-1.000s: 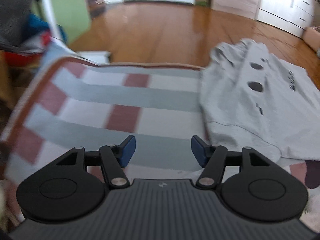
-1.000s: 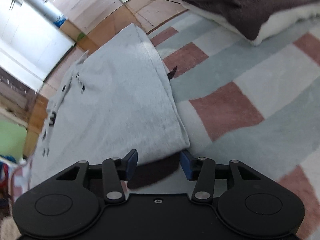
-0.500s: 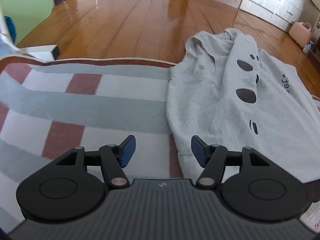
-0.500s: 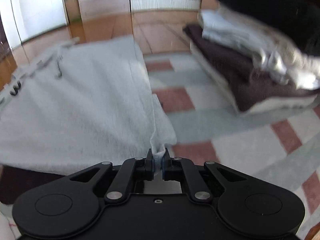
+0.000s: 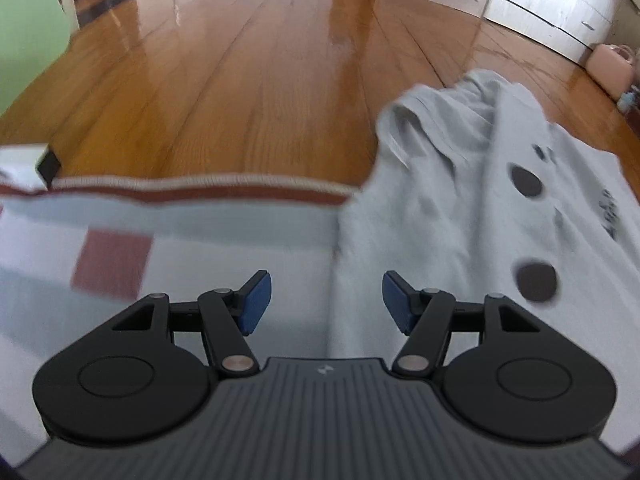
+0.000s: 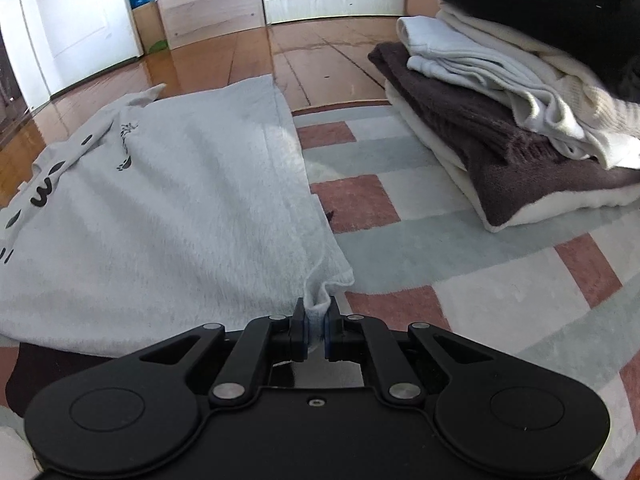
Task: Fold clothes
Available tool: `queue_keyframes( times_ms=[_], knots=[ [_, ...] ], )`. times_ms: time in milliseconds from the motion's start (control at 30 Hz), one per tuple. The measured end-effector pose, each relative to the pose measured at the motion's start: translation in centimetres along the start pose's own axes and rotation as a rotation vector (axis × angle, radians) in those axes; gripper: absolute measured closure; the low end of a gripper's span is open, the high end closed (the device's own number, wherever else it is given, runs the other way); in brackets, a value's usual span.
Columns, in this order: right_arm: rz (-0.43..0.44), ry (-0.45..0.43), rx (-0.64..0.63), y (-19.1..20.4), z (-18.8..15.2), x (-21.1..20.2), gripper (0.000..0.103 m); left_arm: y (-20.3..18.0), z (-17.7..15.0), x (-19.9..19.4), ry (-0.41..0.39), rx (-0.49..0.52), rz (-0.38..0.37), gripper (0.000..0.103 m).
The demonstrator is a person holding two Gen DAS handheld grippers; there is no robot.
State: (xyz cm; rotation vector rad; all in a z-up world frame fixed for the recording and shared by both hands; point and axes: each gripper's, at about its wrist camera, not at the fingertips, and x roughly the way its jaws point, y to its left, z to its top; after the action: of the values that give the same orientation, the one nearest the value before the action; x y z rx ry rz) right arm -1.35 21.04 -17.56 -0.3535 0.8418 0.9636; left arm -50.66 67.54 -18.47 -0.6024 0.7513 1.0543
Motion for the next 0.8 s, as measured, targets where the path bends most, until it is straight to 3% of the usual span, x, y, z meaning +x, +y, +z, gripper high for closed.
queue_keyframes(
  times_ms=[67,233,433,567,667,700,733,767,800],
  knots=[
    [0.005,0.007,-0.03,0.1,0.2,0.3,0.096,-0.3,0.7,0.5,-0.023,0.027,0.018,0.043],
    [0.036,0.018,-0.079,-0.1,1.1,0.3,0.096,0.2,1.3,3.2,0.033,-0.053,-0.159,0.042],
    [0.066,0.056,-0.066,-0.8,1.1,0.9,0.095,0.3,1.9,4.9,0.045,-0.105,-0.201,0.04],
    [0.063,0.062,-0.058,-0.5,1.7,1.5,0.093,-1.2,2.1,5.4,0.042,-0.035,-0.202,0.043],
    [0.055,0.064,-0.057,-0.4,1.9,1.8,0.092,-3.8,1.2,5.3,0.017,0.109,-0.123,0.044],
    [0.051,0.065,-0.058,-0.3,1.9,1.8,0.092,-5.1,0.8,5.1,0.006,0.197,-0.082,0.051],
    [0.047,0.062,-0.062,-0.2,1.9,1.8,0.092,-6.1,0.5,4.8,-0.009,0.269,-0.063,0.082],
    [0.042,0.055,-0.07,0.0,1.9,1.7,0.092,-6.6,0.3,4.2,-0.027,0.308,-0.069,0.094],
    [0.034,0.045,-0.081,0.0,1.8,1.6,0.092,-7.0,0.3,3.6,-0.043,0.328,-0.049,0.095]
  ],
)
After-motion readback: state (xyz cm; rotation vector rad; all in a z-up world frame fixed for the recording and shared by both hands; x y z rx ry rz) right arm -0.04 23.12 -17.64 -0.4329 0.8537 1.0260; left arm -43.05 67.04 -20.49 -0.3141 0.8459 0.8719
